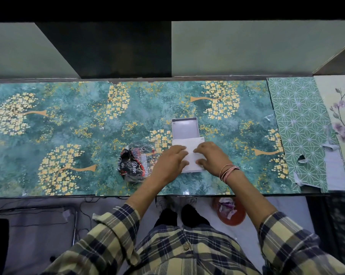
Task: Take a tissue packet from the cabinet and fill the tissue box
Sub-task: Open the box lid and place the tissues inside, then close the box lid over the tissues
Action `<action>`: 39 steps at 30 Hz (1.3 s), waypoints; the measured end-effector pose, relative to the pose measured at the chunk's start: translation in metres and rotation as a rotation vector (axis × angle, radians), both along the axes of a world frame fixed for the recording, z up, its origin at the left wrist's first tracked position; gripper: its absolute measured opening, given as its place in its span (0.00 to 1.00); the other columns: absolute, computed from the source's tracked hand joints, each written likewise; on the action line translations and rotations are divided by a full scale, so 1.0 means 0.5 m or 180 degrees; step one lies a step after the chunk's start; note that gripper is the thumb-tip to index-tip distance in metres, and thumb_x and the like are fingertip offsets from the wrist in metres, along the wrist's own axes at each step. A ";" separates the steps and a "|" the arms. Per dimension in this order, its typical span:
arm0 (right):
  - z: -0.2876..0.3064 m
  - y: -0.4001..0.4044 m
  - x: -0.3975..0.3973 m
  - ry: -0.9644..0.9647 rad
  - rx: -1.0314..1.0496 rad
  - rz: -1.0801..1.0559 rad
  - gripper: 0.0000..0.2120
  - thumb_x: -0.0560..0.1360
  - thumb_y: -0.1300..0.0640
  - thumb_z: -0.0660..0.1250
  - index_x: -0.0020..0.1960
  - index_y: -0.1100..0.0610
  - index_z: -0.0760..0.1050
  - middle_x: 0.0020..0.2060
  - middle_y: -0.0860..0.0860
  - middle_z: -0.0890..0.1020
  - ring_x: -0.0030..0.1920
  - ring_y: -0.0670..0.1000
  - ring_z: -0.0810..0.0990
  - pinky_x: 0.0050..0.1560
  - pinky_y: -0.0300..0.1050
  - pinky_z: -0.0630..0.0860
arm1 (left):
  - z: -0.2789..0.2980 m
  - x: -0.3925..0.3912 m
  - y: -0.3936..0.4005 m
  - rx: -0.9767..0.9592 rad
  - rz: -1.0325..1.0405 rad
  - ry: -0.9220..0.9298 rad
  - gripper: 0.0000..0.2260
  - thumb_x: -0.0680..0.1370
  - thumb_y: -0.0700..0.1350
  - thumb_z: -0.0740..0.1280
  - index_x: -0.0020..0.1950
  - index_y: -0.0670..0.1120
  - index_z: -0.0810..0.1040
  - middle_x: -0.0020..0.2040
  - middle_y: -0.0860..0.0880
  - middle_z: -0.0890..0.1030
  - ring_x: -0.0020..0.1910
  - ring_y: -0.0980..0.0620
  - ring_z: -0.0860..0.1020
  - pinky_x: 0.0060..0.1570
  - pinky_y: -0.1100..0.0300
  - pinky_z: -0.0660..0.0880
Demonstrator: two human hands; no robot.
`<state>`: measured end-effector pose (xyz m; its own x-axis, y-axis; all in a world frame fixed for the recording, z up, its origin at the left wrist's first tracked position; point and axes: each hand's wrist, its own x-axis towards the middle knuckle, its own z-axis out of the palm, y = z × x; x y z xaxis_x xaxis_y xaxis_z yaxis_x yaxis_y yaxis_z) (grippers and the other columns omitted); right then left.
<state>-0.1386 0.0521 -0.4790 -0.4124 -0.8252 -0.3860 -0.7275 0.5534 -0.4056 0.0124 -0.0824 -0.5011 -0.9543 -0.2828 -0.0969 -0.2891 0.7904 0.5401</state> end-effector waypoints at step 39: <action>-0.059 -0.038 0.027 0.0687 0.0983 0.0639 0.32 0.81 0.49 0.64 0.80 0.56 0.56 0.80 0.56 0.58 0.81 0.54 0.54 0.75 0.72 0.50 | -0.047 -0.037 0.005 -0.1039 -0.0252 -0.1297 0.30 0.82 0.50 0.67 0.80 0.38 0.62 0.81 0.39 0.62 0.81 0.41 0.59 0.79 0.42 0.52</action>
<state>-0.1252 0.0331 -0.5087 -0.3539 -0.7564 -0.5500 -0.8832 0.4638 -0.0695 -0.0062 -0.0797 -0.5246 -0.8772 -0.2888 -0.3836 -0.3569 0.9266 0.1185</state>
